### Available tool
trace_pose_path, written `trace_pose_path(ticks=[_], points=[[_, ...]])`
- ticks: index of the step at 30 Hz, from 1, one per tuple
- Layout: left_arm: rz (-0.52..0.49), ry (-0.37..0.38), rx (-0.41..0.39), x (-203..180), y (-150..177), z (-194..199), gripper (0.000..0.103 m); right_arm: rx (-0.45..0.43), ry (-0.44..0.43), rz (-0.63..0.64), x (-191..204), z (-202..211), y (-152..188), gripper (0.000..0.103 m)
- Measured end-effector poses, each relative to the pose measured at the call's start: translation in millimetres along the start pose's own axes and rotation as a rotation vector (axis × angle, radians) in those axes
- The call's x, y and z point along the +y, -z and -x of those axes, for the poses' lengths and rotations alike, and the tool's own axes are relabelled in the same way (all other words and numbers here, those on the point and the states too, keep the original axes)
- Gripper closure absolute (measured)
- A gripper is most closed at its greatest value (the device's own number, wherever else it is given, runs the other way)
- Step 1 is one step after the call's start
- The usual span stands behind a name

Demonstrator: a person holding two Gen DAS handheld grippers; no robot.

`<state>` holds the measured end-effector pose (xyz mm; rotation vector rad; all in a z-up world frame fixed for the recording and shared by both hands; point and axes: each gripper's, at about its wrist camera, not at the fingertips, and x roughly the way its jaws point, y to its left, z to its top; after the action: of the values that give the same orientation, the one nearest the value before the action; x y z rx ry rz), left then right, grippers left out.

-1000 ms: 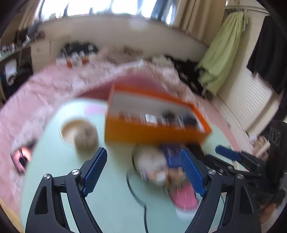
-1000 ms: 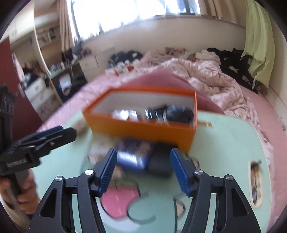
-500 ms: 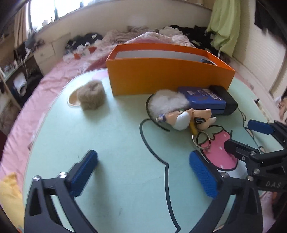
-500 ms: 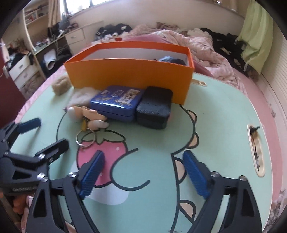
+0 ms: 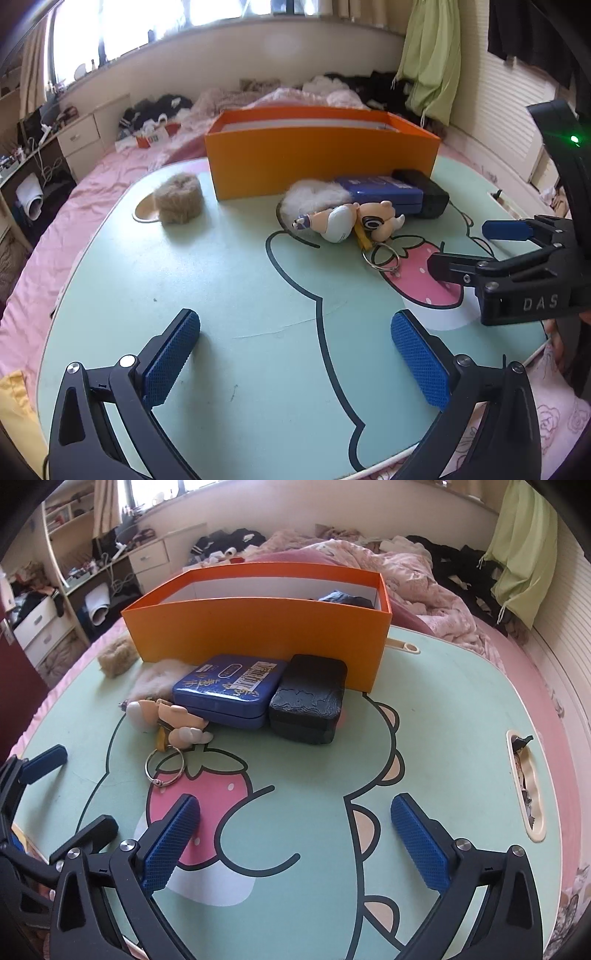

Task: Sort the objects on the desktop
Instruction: 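Open and withdraw both grippers from the orange box, then grasp the peach toy figurine with keyring with the right gripper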

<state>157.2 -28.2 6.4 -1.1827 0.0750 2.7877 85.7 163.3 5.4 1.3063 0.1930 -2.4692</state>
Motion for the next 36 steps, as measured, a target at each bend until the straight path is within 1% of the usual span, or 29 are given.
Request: trace_pose_path(ticks=[5, 7, 13, 15, 16, 17, 18, 19, 21, 22, 24, 25, 27, 31, 32, 34, 35, 36], points=[[0.005, -0.001, -0.067, 2.0, 3.6, -0.5, 0.000, 0.001, 0.000, 0.000, 0.3, -0.8, -1.8, 0.000], [0.009, -0.010, -0.074, 1.3, 3.2, -1.0, 0.000, 0.000, 0.001, 0.002, 0.4, -0.4, -1.5, 0.000], [0.009, -0.005, -0.079, 2.5, 4.1, -0.9, 0.000, -0.007, -0.003, -0.001, 0.4, 0.0, -1.6, 0.001], [0.010, -0.005, -0.080, 2.3, 4.7, -1.0, 0.000, -0.020, -0.008, 0.000, 2.6, 2.7, -0.9, 0.010], [0.010, -0.004, -0.081, 2.6, 5.0, -1.1, 0.000, -0.030, -0.016, 0.003, 3.6, 5.0, -1.4, 0.023], [0.010, -0.004, -0.081, 2.7, 5.1, -1.0, 0.000, -0.040, -0.035, 0.011, 5.8, 7.2, -2.8, 0.037], [0.010, -0.004, -0.082, 2.6, 5.1, -1.0, 0.000, -0.052, -0.058, 0.025, 9.5, 9.8, -4.8, 0.041], [0.010, -0.004, -0.083, 2.6, 5.6, -1.0, 0.000, -0.063, -0.077, 0.038, 13.5, 12.1, -6.6, 0.042], [0.010, -0.004, -0.083, 2.6, 5.7, -1.0, 0.000, -0.068, -0.137, 0.064, 23.6, 14.3, -14.0, 0.042], [0.010, -0.004, -0.082, 2.7, 5.8, -1.1, 0.000, -0.060, -0.181, 0.063, 27.7, 12.9, -18.8, 0.042], [0.010, -0.004, -0.082, 2.8, 5.9, -1.1, 0.000, -0.018, -0.262, 0.046, 33.3, 3.0, -29.7, 0.042], [0.010, -0.004, -0.082, 2.7, 6.0, -1.1, 0.000, 0.004, -0.284, 0.039, 35.5, -2.9, -33.9, 0.042], [0.010, -0.003, -0.083, 2.6, 6.0, -1.1, 0.000, 0.033, -0.306, 0.034, 41.3, -13.8, -40.8, 0.043], [0.010, -0.001, -0.087, 2.5, 5.7, -0.7, 0.000, 0.032, -0.307, 0.088, 61.6, -19.9, -49.2, 0.042], [0.010, -0.001, -0.087, 2.4, 5.7, -0.7, 0.000, 0.033, -0.320, 0.109, 67.9, -19.0, -50.7, 0.043], [0.010, 0.000, -0.087, 2.6, 5.6, -1.0, 0.000, 0.036, -0.368, 0.152, 78.6, -14.8, -49.6, 0.050], [0.010, 0.000, -0.089, 2.3, 5.4, -1.1, 0.000, 0.038, -0.384, 0.172, 83.0, -12.9, -48.6, 0.051], [0.010, 0.000, -0.089, 1.4, 5.8, -0.8, 0.000, 0.034, -0.381, 0.188, 87.9, -12.0, -48.0, 0.051]])
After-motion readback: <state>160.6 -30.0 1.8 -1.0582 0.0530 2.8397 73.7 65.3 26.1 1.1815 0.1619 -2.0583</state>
